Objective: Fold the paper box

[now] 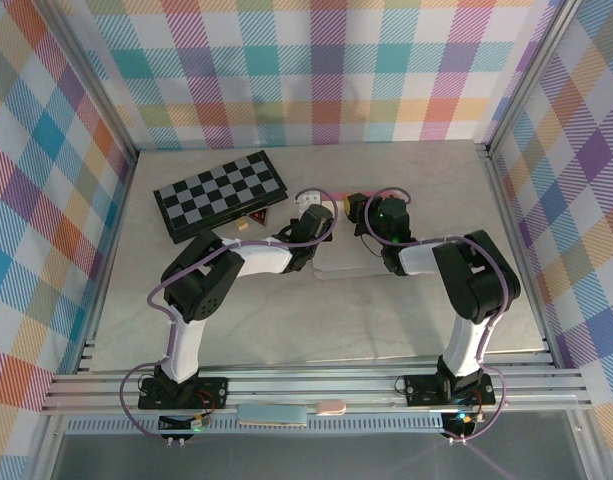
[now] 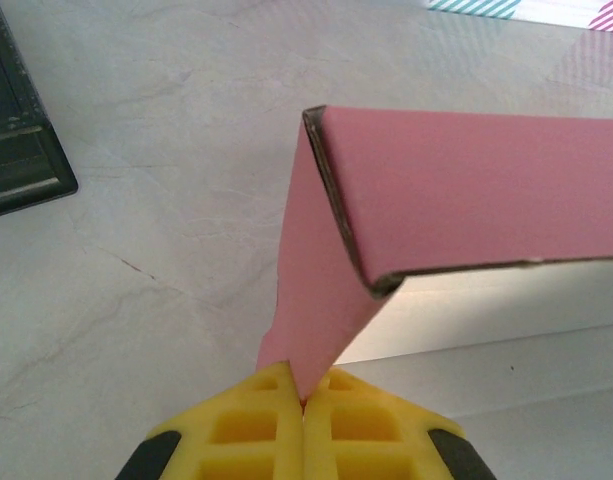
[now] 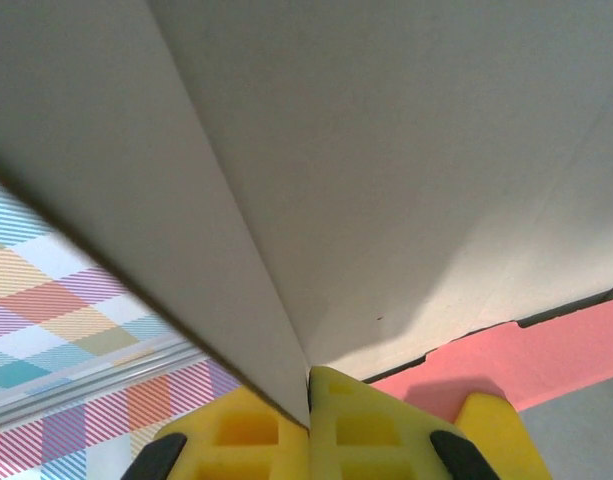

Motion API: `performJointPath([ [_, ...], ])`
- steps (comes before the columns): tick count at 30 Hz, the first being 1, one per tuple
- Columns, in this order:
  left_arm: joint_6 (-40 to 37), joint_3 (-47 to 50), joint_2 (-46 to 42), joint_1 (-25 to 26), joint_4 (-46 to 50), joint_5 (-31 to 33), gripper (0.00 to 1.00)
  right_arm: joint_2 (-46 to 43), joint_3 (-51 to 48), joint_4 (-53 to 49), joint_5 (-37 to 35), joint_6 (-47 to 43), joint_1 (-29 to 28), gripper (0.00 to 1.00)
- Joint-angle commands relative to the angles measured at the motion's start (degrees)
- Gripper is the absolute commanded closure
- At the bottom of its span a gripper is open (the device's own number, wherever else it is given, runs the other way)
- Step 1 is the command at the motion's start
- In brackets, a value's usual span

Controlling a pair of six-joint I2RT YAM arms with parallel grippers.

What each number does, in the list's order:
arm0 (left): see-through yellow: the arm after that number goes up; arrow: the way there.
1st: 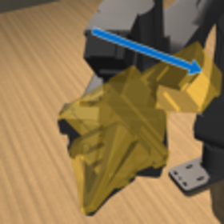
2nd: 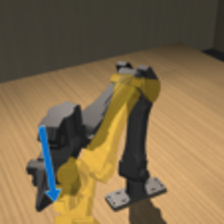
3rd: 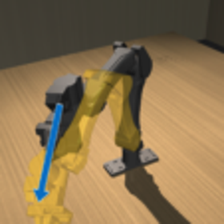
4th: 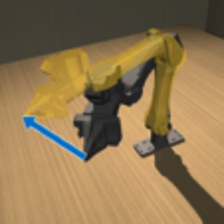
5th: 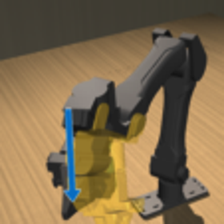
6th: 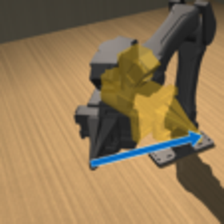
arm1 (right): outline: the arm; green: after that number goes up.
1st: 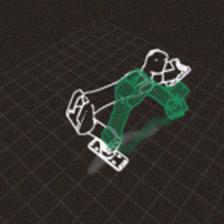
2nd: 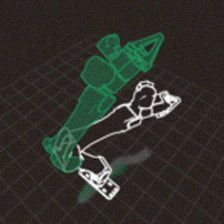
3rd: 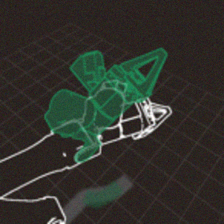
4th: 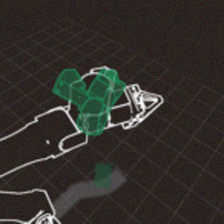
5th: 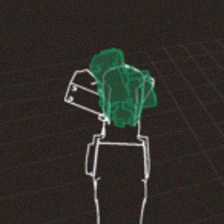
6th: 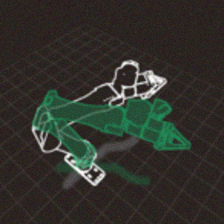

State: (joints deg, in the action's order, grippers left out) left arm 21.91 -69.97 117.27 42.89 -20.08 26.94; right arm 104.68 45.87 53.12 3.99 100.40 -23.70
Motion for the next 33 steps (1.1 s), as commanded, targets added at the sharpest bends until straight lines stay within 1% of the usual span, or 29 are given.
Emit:
performJointPath([
  [1, 1.29, 0.2, 3.3, -0.18, 0.49, -3.46, 0.98, -0.42, -1.17, -6.83, 6.54, 1.5, -3.06, 1.0],
  [4, 1.93, -0.45, 3.82, -0.86, 1.94, -4.02, 0.85, -0.62, -1.59, -6.81, 6.38, 1.73, -3.1, 1.0],
  [6, 2.18, -0.35, 3.92, -1.39, 1.72, -4.01, 0.82, -0.79, -1.84, -6.82, 6.21, 1.9, -3.1, 1.0],
  [9, 2.91, -1.1, 4.34, -2.49, 2.55, -5.33, 0.82, -0.64, -1.84, -6.72, 6.38, 2.11, -3.1, 1.0],
  [11, 3.18, -1.92, 4.8, -2.81, 3.46, -6.15, 0.83, -0.46, -1.53, -6.97, 6.38, 2.23, -3.06, 1.0],
  [15, 3.93, -1.86, 4.47, -2.82, 3.49, -5.81, 1.0, -0.45, -0.71, -7.85, 6.56, 1.91, -3.1, 1.0],
  [18, 6.01, -2.53, 3.59, -2.84, 6.25, -2.96, 1.0, -0.36, -0.51, -8.21, 6.65, 1.81, -3.1, 1.0],
  [24, 9.74, -5.49, 2.89, -2.73, 13.03, -0.23, 1.0, -1.27, -0.79, -9.53, 6.03, 1.63, -3.08, 1.0],
  [26, 10.75, -7.32, 2.7, -2.82, 16.73, 0.6, 1.0, -1.88, -0.65, -10.91, 5.81, 1.31, -3.1, 1.0],
  [28, 12.74, -9.91, 2.4, -2.89, 22.64, 1.72, 1.0, -2.67, -0.58, -12.58, 5.36, 1.24, -3.1, 1.0],
  [31, 13.9, -10.84, 1.27, -3.08, 26.42, 1.62, 1.0, -3.75, 0.01, -15.24, 4.89, 0.96, -3.1, 1.0],
  [32, 13.79, -10.75, 0.79, -3.07, 26.81, 1.51, 1.0, -4.2, 0.25, -16.07, 4.74, 0.74, -3.04, 0.94],
  [33, 13.63, -10.45, 0.24, -3.08, 27.26, 1.51, 1.0, -4.76, 0.8, -17.48, 4.65, 0.21, -2.88, 0.86],
])
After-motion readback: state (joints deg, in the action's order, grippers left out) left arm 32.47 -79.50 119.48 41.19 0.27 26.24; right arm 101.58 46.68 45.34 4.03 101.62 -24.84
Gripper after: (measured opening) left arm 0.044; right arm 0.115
